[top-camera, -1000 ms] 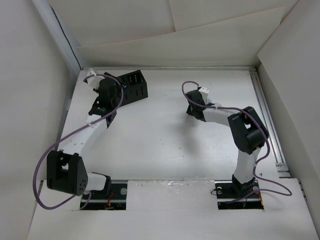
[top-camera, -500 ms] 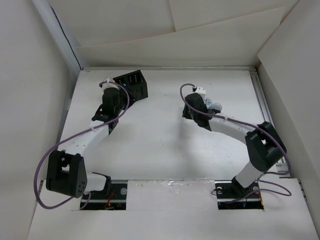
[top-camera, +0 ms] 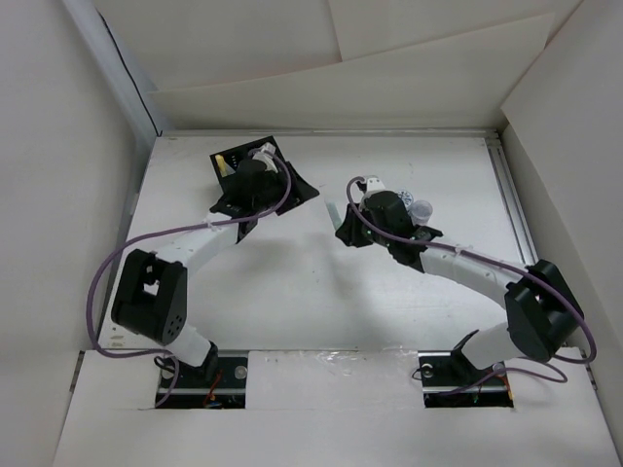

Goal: Sort the stationery into containers
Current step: Pick up the pen from the center of the board, then place the pen in the storage box.

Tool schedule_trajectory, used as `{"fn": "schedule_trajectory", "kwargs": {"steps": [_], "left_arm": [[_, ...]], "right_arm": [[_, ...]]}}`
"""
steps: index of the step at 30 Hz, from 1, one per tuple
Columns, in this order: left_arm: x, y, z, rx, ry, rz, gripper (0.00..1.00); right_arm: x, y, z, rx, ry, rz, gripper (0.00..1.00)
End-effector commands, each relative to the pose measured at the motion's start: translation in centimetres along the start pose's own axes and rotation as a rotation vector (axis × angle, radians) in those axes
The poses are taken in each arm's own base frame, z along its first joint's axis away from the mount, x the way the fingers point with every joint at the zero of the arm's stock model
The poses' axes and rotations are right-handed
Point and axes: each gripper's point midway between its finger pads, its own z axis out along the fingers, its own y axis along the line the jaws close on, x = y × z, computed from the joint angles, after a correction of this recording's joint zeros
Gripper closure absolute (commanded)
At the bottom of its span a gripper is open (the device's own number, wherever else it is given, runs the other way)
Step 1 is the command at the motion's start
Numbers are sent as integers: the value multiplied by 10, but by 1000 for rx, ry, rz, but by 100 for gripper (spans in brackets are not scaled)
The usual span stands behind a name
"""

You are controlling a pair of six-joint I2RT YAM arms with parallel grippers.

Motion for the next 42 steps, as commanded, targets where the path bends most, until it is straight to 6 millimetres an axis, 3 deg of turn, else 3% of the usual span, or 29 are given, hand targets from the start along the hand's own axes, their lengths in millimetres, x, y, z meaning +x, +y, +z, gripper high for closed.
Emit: {"fn": "schedule_trajectory", "kwargs": {"steps": [1, 4, 5, 9, 12, 14, 15, 23, 24, 27, 30, 33, 35, 37, 38, 42], "left_arm": [[0, -22, 11, 70, 23, 25, 43], [0, -26, 20, 49, 25, 39, 45], [8, -21, 25, 30, 45, 50, 45], [8, -16, 32, 8, 50, 45, 46], [10, -11, 37, 1, 56, 42, 53], [8, -17, 38, 27, 47, 36, 59], [16, -15, 41, 23, 62, 26, 59], [24, -19, 45, 51, 89, 22, 64], [24, -19, 45, 51, 89, 22, 69], [26, -22, 44, 71, 96, 3, 94], [27, -27, 43, 93, 107, -6, 100], [29, -22, 44, 79, 107, -18, 100], [25, -25, 41, 80, 90, -15, 100], [22, -27, 40, 81, 77, -12, 100], [21, -28, 39, 78, 79, -13, 100], [-15, -27, 32, 54, -9, -31, 100]], "right_arm": [[-17, 34, -8, -142, -62, -51, 99], [-18, 37, -9, -159, -66, -52, 99], [-17, 39, -9, -169, -61, -52, 99], [-17, 43, -9, -180, -66, -57, 99], [-16, 46, -10, -197, -58, -58, 99], [-14, 45, -9, -197, -60, -58, 99], [-13, 47, -10, -205, -56, -59, 99], [-21, 52, -17, -232, -86, -61, 99], [-23, 50, -19, -237, -95, -58, 99], [-24, 48, -19, -238, -95, -55, 99], [-27, 48, -20, -252, -101, -53, 99], [-29, 45, -17, -245, -103, -40, 93], [-28, 45, -19, -246, -103, -31, 84], [-28, 41, -21, -246, -104, -27, 69], [-31, 43, -25, -251, -116, -28, 54], [-42, 42, -40, -264, -157, -25, 27]]}}
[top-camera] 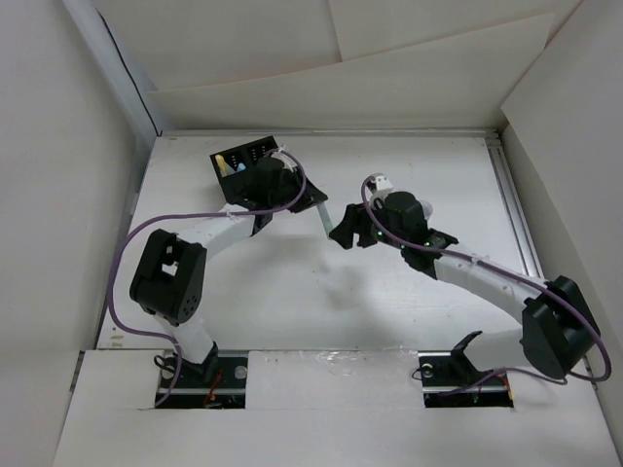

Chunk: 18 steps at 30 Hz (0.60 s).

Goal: Sort the stationery into containers
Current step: Place the pen in the storage box.

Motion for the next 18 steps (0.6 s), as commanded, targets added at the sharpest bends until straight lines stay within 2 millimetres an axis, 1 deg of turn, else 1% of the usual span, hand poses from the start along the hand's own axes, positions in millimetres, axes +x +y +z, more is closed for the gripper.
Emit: {"fn": "schedule_trajectory", "kwargs": {"steps": [1, 2, 3, 4, 5, 6, 7, 8, 9, 10, 11, 12, 13, 14, 15, 16, 17, 18], "left_arm": [[-60, -24, -24, 22, -165, 0, 100], [-69, -20, -26, -6, -186, -9, 100], [-87, -27, -31, -12, -232, -7, 100], [-105, -25, -37, -52, -297, -13, 100], [-121, -21, -44, -76, -333, -14, 100], [-137, -27, -51, -78, -370, -15, 100], [-150, -26, -57, -87, -403, -30, 100], [-171, -17, -68, -117, -460, -44, 100], [-182, -12, -74, -140, -491, -67, 100], [-199, -14, -82, -148, -535, -80, 100], [-216, -3, -90, -202, -598, -94, 100], [-233, 5, -104, -248, -656, -99, 100], [-243, 5, -111, -295, -688, -86, 100], [-255, 14, -120, -347, -730, -83, 100], [-266, 26, -127, -430, -789, -77, 100], [-268, 34, -132, -491, -799, -65, 100], [-280, 29, -140, -514, -837, -47, 100], [-286, 41, -143, -590, -861, -21, 100]], "right_arm": [[-37, 14, -19, -64, -131, -22, 24], [-36, 14, -22, -66, -135, -23, 21], [-45, 15, -29, -69, -162, -25, 16], [-44, 15, -31, -69, -164, -26, 15], [-48, 13, -34, -64, -177, -24, 15], [-45, 12, -35, -64, -175, -24, 14], [-45, 12, -35, -64, -175, -24, 14], [-45, 12, -35, -64, -175, -24, 14], [-45, 12, -35, -64, -175, -24, 15], [-47, 9, -36, -57, -179, -12, 18], [-46, 11, -36, -65, -175, -12, 20], [-46, 11, -36, -65, -175, -12, 23], [-46, 11, -36, -65, -175, -12, 33], [-46, 11, -36, -65, -175, -12, 37], [-45, 8, -37, -54, -179, -11, 41], [-45, 8, -37, -53, -179, -11, 47], [-48, 8, -40, -48, -192, -12, 66], [-48, 8, -40, -48, -192, -12, 75]]}}
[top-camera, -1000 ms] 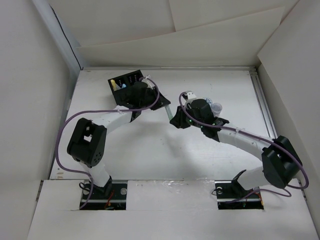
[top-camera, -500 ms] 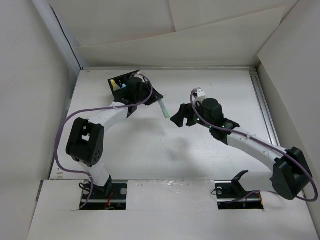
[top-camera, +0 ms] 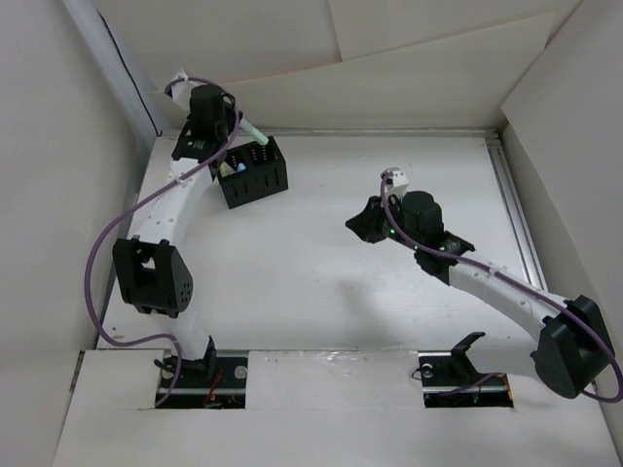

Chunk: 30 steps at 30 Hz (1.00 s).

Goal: Sort the stationery into containers
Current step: Place the pen in the storage box.

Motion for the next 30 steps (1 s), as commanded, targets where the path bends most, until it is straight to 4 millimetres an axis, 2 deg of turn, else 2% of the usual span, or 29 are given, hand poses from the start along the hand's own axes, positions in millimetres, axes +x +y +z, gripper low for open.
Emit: {"fn": "schedule_trajectory", "kwargs": {"steps": [1, 2, 3, 6, 7, 9, 11, 17, 19, 23, 25, 26, 27, 28, 30], "left_arm": [[-35, 24, 3, -194, -157, 117, 100], [-42, 26, 1, -217, -181, 131, 100], [-46, 29, 2, -240, -203, 145, 100], [-62, 36, 1, -295, -275, 196, 100], [-58, 46, 7, -334, -280, 218, 100], [-65, 46, 9, -354, -302, 242, 100], [-63, 57, 14, -400, -315, 262, 100], [-68, 64, 21, -442, -361, 316, 100], [-61, 72, 30, -468, -352, 337, 100], [-64, 76, 35, -498, -376, 354, 100], [-55, 74, 35, -497, -374, 390, 100], [-58, 73, 36, -492, -395, 387, 100], [-47, 72, 37, -486, -381, 410, 100], [-52, 74, 35, -505, -404, 414, 100], [-44, 74, 35, -504, -389, 433, 100]], "right_arm": [[-14, 3, -5, -15, -61, -9, 82], [-14, 3, -5, -15, -61, -9, 94], [-14, 3, -5, -15, -61, -9, 97], [-11, 0, -5, -3, -57, -7, 97], [-11, -2, -4, 5, -61, -6, 95], [-11, -2, -4, 5, -61, -6, 93], [-13, -5, -5, 13, -65, -4, 93], [-13, -5, -5, 13, -65, -4, 90], [-13, -5, -5, 13, -65, -4, 90], [-13, -5, -5, 13, -65, -4, 90], [-13, -5, -5, 13, -65, -4, 89], [-13, -5, -5, 13, -65, -4, 89], [-13, -5, -5, 13, -65, -4, 87], [-13, -5, -5, 13, -65, -4, 85], [-14, -7, -5, 22, -69, -4, 84]]}}
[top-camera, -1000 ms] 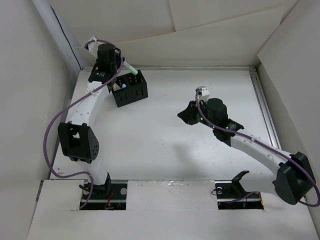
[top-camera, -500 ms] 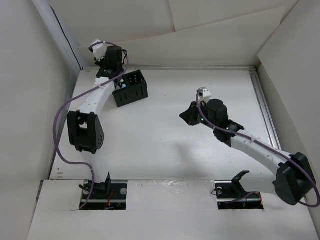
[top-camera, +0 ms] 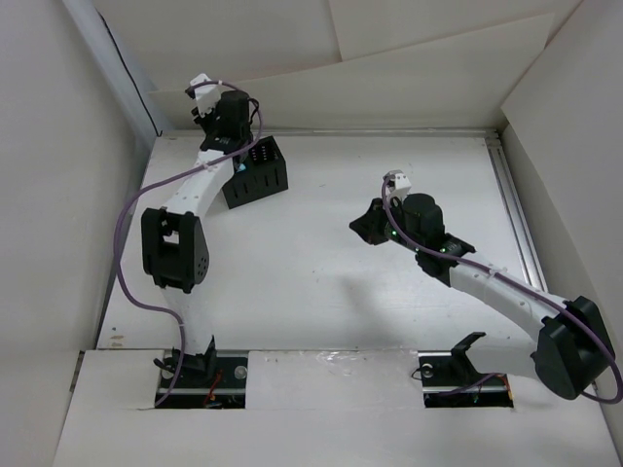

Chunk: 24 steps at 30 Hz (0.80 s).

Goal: Sort the stationery into containers
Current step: Place the pen in the storage box.

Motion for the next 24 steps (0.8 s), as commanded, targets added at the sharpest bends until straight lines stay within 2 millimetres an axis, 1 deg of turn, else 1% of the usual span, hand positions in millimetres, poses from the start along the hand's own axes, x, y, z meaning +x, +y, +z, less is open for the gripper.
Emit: {"fn": "schedule_trajectory", "kwargs": {"steps": [1, 2, 3, 4, 5, 6, 7, 8, 10, 11, 15, 16, 17, 20, 21, 22, 24], "left_arm": [[-18, -4, -8, -7, -67, -17, 100], [-18, -4, -8, -7, -67, -17, 100], [-14, -3, -7, -9, -65, -13, 100], [-10, -2, -6, -9, -64, -12, 100], [-13, -2, -6, -15, -73, -21, 100], [-8, 0, -5, -17, -68, -12, 100], [-11, 1, -5, -27, -80, -8, 100], [-8, 0, -3, -27, -80, -8, 100], [-11, 1, -3, -34, -90, 6, 100], [-6, 2, -1, -45, -87, 14, 100], [-8, 4, -1, -52, -95, 26, 100], [-4, 3, 1, -54, -90, 34, 100], [-5, 2, 1, -52, -96, 25, 100], [11, -2, -4, -37, -79, 50, 100], [16, 0, -3, -39, -76, 55, 100], [16, 0, -3, -39, -76, 55, 100], [26, 1, -1, -43, -64, 41, 100]], "right_arm": [[-20, 5, -3, -12, -71, -13, 84], [-20, 5, -3, -12, -71, -13, 84], [-23, 7, -6, -17, -81, -15, 84], [-20, 3, -5, -4, -77, -13, 84], [-20, 3, -5, -3, -77, -13, 84], [-22, 5, -7, -7, -85, -14, 84], [-22, 5, -7, -7, -85, -14, 84], [-22, 5, -7, -7, -85, -14, 84], [-22, 5, -7, -7, -85, -14, 84], [-22, 5, -7, -7, -85, -14, 84], [-22, 5, -7, -7, -85, -14, 84], [-23, 4, -7, 1, -89, -14, 84], [-23, 4, -7, 1, -89, -14, 84], [-24, 2, -7, 9, -93, -14, 84], [-21, -1, -7, 22, -90, -3, 83], [-21, -1, -7, 22, -90, -3, 83], [-23, -6, -7, 38, -98, 0, 82]]}}
